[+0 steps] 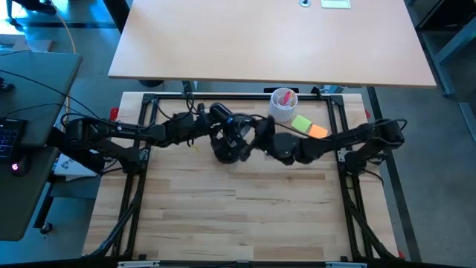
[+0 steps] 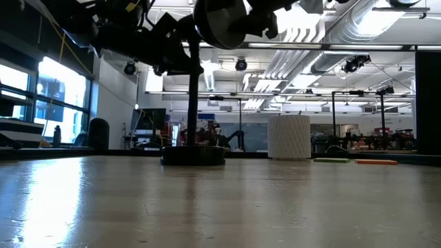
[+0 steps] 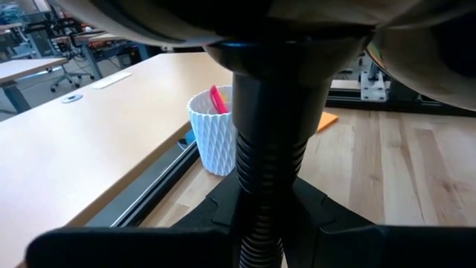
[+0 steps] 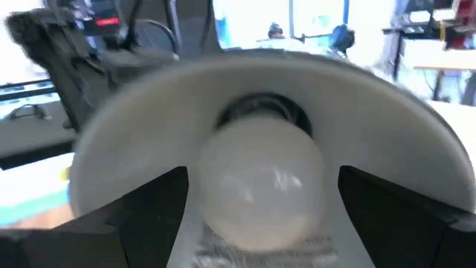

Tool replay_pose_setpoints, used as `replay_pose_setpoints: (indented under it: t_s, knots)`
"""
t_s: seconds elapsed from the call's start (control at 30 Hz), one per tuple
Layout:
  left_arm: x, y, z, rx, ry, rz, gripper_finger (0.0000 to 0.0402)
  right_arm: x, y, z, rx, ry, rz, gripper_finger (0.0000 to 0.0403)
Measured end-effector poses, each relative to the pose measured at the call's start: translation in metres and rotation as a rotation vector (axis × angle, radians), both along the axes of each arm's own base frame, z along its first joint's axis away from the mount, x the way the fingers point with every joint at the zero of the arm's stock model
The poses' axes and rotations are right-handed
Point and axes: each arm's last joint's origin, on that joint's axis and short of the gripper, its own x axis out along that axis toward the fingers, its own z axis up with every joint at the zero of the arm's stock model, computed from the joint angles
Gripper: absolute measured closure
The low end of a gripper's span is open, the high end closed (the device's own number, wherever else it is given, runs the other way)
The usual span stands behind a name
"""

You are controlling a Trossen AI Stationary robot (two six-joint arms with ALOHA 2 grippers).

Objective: Screw lightbulb
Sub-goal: Remove the lightbulb from the lamp

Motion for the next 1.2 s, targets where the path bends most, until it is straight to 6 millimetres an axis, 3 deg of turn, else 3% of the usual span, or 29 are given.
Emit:
replay_pose_setpoints:
  t_s: [0.2, 0.5, 0.77, 0.9, 1.2]
  knots:
    - [0.000, 0.000, 0.000, 0.000, 0.000, 0.000, 0.0348, 0.001, -0.010, 0.001, -0.095, 0.056, 0.009, 0.0072]
    - [0.000, 0.000, 0.000, -0.034, -0.015, 0.005, 0.0348, 0.000, -0.010, -0.001, -0.599, 0.419, 0.034, 0.0119]
    - [-0.004, 0.007, 0.000, -0.125, -0.044, 0.061, 0.0347, -0.001, -0.003, -0.001, -0.994, 0.702, 0.024, 0.0124]
    - [-0.012, 0.014, 0.003, -0.182, -0.059, 0.134, 0.0348, -0.003, 0.001, -0.007, -1.075, 0.827, 0.046, 0.0124]
    - [-0.018, 0.020, 0.005, -0.165, -0.024, 0.137, 0.0348, -0.007, 0.004, -0.008, -0.988, 0.806, 0.070, 0.0125]
